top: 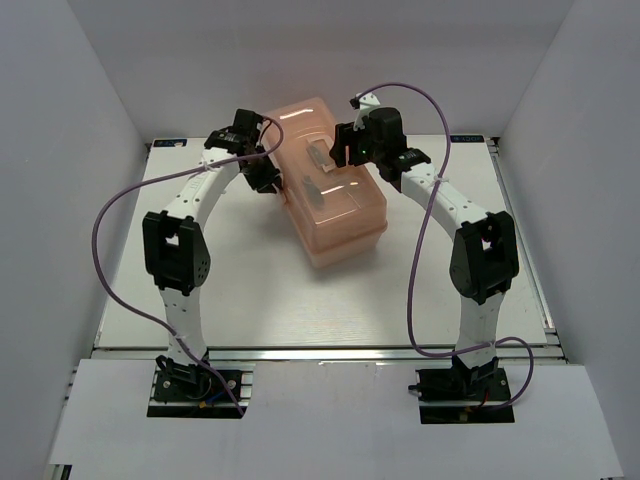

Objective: Sort the tools into containers

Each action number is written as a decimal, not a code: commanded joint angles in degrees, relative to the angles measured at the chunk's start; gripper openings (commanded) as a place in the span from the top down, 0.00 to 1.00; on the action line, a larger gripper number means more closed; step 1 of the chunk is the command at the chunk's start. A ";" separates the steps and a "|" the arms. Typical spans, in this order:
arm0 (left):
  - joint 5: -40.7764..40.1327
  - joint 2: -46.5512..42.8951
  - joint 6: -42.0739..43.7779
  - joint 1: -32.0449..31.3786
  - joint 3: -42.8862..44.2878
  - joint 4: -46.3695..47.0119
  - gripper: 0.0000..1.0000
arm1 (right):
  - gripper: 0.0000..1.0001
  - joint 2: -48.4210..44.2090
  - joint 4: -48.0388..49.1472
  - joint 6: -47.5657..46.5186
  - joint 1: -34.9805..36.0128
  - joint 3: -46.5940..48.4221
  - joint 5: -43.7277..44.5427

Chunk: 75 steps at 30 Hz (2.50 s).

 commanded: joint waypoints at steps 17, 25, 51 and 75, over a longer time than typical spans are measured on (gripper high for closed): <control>11.03 -22.48 -7.95 9.15 -25.65 28.06 1.00 | 0.34 3.93 -11.25 -0.44 6.95 -3.46 -12.03; 0.15 -25.29 -5.40 10.38 -36.03 23.49 1.00 | 0.34 3.66 -11.33 -0.70 6.95 -3.46 -11.59; 9.80 -8.25 -11.80 4.06 -28.66 33.76 1.00 | 0.36 3.58 -11.60 -0.62 7.21 -4.25 -13.26; 14.72 -0.08 -11.55 3.80 -18.46 35.44 0.86 | 0.11 -16.62 2.23 -2.55 -5.26 -21.72 -10.71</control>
